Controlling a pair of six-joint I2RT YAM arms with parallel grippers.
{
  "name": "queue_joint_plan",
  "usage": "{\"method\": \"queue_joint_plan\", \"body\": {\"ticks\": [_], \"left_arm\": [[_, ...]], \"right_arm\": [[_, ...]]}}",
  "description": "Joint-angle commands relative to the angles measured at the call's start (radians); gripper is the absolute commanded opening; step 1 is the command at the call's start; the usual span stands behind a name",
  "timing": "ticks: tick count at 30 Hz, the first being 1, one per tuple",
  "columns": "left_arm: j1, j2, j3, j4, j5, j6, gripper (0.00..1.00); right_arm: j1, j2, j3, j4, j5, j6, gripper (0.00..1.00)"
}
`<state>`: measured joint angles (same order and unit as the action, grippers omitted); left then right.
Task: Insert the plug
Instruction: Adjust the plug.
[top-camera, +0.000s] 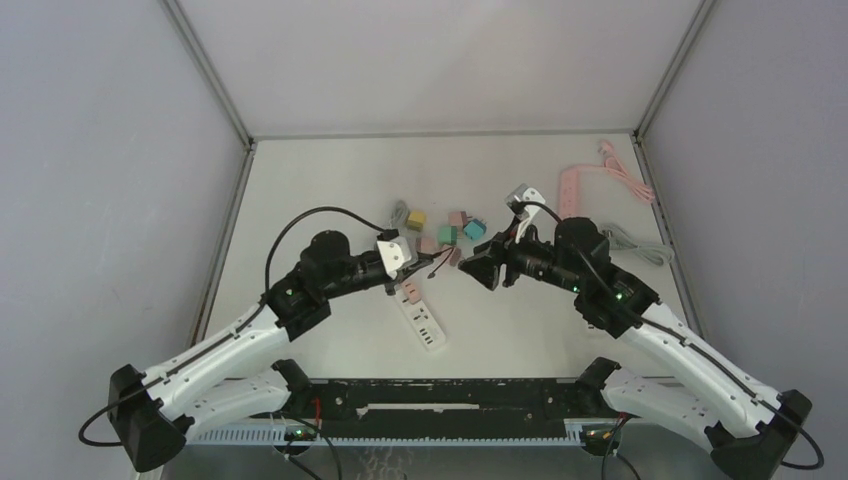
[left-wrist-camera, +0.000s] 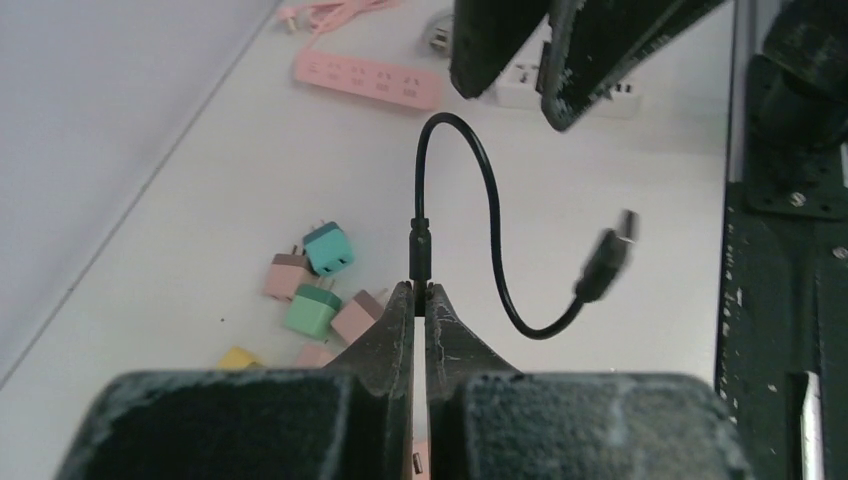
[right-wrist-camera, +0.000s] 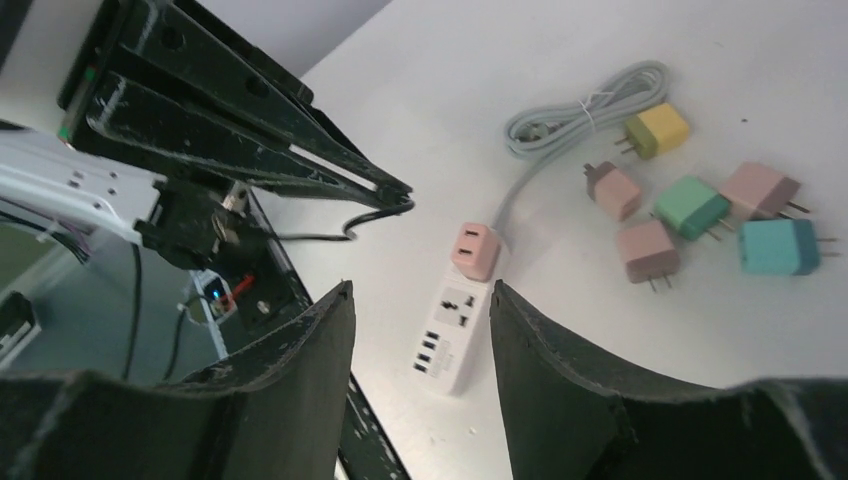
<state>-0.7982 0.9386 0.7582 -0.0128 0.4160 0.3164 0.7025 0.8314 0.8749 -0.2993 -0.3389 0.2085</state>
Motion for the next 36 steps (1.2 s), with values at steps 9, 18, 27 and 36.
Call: {"method": "queue_joint_plan", "body": {"ticks": [9,18,27,36], "left_arm": [[-0.067,-0.08,-0.112,0.259,-0.266,-0.025,0.0],[-0.127,-0.074,-0.113,0.249,-0.326,0.072,0.0],[-0.154,-0.067,-0.112,0.26,-0.318,0.089,0.0],[-0.16,-0.055,-0.109,0.281,-0.304,0.081,0.0]], "right_arm": [[0.094,-0.008,-0.018,0.214,0.26,0.238,0.56],[0.101,0.063,0.061,0.157,0.144,0.24,0.62],[0.115,0.151,0.112,0.139,0.154,0.245,0.57],[0.118,0.198,0.138,0.133,0.103,0.257,0.47]]}}
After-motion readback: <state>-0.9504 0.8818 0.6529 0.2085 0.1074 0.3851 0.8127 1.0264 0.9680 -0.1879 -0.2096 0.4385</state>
